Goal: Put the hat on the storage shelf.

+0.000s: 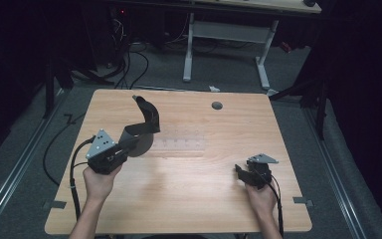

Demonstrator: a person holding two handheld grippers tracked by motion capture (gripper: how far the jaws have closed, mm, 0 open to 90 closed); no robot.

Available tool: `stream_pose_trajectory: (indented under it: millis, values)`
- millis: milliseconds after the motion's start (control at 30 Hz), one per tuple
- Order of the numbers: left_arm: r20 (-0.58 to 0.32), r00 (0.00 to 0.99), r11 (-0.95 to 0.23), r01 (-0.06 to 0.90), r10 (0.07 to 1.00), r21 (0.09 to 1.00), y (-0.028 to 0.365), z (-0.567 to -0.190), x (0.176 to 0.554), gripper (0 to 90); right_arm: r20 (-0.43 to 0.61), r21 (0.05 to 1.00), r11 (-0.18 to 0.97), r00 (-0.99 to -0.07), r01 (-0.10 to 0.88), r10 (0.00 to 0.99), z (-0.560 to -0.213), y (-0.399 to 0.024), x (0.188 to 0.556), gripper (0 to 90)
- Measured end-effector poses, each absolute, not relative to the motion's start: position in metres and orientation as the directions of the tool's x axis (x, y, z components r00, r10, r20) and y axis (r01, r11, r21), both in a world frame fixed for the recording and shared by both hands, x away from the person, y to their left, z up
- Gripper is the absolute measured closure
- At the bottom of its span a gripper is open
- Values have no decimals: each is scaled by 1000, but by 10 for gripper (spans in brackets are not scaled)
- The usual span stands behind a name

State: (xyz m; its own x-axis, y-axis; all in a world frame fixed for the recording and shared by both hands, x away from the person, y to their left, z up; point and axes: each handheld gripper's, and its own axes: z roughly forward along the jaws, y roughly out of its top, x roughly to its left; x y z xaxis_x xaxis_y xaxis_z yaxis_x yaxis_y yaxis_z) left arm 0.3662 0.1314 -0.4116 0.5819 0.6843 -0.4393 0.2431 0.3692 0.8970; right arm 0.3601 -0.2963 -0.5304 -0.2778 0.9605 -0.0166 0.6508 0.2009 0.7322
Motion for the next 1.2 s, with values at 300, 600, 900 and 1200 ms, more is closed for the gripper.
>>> stream_pose_trajectory:
  millis: [300,600,900,1200]
  values:
    - [-430,540,367,226,723,902,139,-413,391,866,-17,732,201,-278,651,961,-530,-296,360,469]
    - [-401,507,346,204,763,916,144,-421,402,866,-15,732,200,-277,652,961,-530,-296,360,460]
    - [-402,470,353,193,786,915,154,-426,415,866,-17,731,197,-271,654,962,-530,-296,360,435]
    - [-403,441,348,204,802,915,158,-432,425,866,-17,731,198,-272,653,962,-531,-296,360,433]
